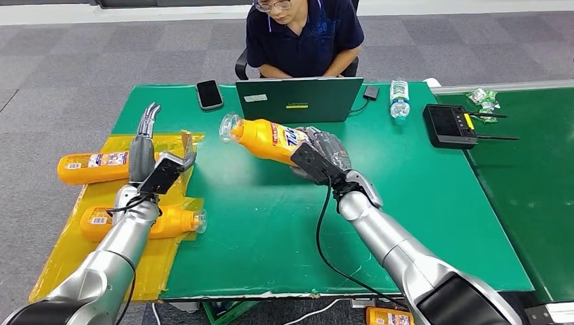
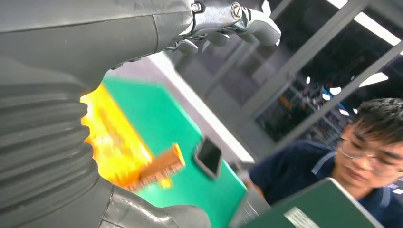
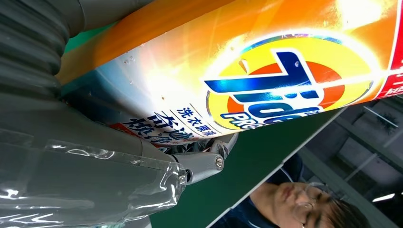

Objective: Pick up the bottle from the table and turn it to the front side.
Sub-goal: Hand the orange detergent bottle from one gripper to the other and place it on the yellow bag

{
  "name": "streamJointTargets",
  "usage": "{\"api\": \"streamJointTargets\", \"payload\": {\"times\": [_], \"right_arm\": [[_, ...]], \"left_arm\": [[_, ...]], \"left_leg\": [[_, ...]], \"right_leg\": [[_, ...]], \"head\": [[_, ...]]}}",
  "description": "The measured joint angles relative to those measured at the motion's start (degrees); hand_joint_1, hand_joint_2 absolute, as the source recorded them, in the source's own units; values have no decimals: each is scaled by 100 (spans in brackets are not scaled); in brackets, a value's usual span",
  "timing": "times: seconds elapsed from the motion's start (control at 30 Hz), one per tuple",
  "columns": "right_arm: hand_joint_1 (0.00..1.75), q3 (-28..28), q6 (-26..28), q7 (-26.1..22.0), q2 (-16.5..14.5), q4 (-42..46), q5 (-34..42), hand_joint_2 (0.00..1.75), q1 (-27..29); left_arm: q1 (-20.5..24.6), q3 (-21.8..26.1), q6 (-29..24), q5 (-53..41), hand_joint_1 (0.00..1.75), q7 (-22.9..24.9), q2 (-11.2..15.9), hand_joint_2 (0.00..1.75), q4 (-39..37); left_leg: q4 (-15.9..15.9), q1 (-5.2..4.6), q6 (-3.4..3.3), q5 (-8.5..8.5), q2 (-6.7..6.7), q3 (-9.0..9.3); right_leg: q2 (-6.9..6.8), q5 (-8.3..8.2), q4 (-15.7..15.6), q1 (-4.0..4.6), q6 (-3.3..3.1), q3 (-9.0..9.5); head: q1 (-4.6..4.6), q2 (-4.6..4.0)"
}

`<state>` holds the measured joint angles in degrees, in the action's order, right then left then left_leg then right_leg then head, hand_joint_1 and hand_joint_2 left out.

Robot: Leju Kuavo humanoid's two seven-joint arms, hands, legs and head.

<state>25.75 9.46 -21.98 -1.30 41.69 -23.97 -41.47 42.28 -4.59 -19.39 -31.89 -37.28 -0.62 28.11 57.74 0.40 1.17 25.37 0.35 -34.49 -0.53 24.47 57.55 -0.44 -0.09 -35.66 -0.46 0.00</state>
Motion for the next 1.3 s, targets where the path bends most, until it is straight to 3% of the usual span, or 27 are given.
{"api": "streamJointTargets", "payload": {"times": [0.2,0.5,0.83,1.3], "right_arm": [[175,-41,-1,-112,-157,-199,8,175,-96],[175,-57,-31,-302,-238,-487,24,175,-144],[175,-118,-73,-382,-359,-673,46,175,-199],[175,-149,-85,-484,-507,-770,104,175,-251]], "left_arm": [[-100,0,1320,1082,0,-3,-17,175,316],[-142,0,2649,1986,0,-3,-18,175,467],[-166,-2,3454,2473,0,-3,-70,175,461],[-237,-49,3500,2551,0,-3,-194,175,476]], "left_leg": [[0,0,0,0,0,0],[0,0,0,0,0,0],[0,0,0,0,0,-1],[0,0,0,0,0,-1]], "right_leg": [[-1,0,0,0,0,0],[0,0,0,0,0,-1],[0,0,0,0,0,-1],[1,0,0,0,0,-2]], "head": [[0,0],[0,0],[0,0],[0,0]]}}
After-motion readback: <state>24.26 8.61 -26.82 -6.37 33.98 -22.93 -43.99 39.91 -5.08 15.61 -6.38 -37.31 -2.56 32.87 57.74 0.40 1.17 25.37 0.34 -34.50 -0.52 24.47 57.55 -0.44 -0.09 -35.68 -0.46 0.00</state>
